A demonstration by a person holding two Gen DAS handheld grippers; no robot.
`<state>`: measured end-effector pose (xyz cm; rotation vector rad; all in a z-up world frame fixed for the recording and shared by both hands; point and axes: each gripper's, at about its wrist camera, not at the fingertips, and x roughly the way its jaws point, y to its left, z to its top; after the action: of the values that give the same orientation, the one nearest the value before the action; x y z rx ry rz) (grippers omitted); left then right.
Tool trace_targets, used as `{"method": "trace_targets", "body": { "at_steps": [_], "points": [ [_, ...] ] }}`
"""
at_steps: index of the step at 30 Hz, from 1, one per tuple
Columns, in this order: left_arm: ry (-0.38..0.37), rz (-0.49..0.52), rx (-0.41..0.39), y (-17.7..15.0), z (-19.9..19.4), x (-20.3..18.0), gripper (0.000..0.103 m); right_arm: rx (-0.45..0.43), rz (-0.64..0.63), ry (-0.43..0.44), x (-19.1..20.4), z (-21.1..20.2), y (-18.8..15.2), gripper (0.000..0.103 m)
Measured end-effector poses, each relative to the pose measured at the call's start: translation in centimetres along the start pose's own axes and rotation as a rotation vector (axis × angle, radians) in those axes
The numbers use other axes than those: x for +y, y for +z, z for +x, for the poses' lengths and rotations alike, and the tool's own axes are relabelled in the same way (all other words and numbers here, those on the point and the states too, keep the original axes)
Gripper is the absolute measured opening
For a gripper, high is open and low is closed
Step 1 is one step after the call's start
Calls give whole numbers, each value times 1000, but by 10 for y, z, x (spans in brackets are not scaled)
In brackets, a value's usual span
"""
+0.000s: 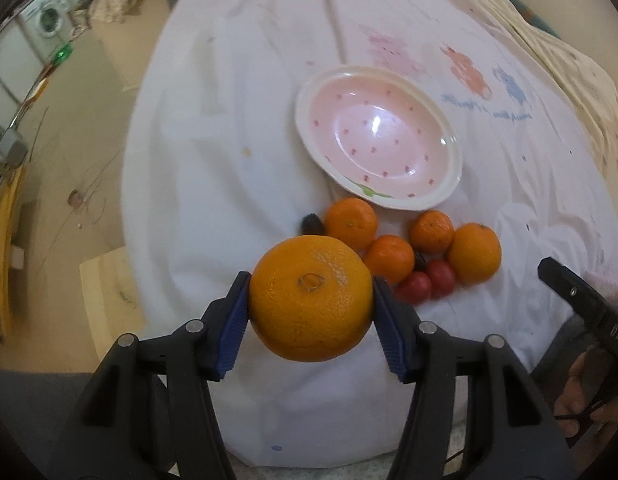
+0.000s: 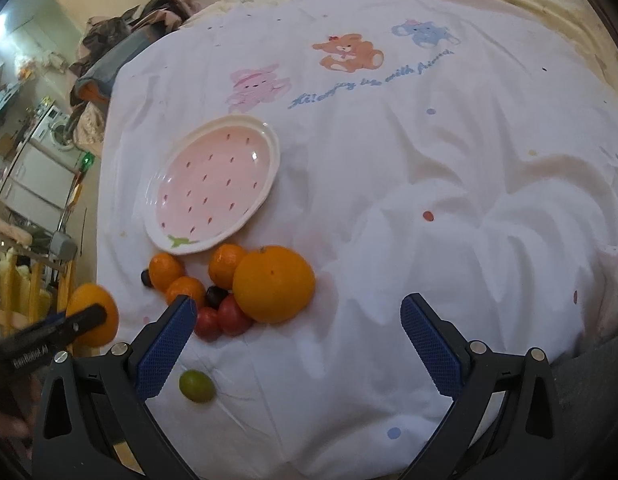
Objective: Organize fruits
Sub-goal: 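Grasp an orange with the right tool while the left tool holds the large orange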
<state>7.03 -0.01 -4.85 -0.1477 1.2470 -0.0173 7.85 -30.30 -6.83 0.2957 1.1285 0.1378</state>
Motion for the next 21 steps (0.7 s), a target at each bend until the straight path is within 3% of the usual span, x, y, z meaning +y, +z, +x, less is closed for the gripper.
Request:
{"method": "trace_targets", "body": {
  "at_steps": [8,11,14,21],
  "points": [
    [1,-24,-45,4,-1,0,54,174,4,48,7,41,20,100],
    [-7,-34,-43,6,-1,3,54,231,-23,-2,14,62,20,92],
    [-15,-45,-39,7,-1,5,54,259,-88,-42,27,78,15,91],
    [-41,-58,-29,6,0,10,54,294,-152,-48,39,94,11,73]
  ]
}}
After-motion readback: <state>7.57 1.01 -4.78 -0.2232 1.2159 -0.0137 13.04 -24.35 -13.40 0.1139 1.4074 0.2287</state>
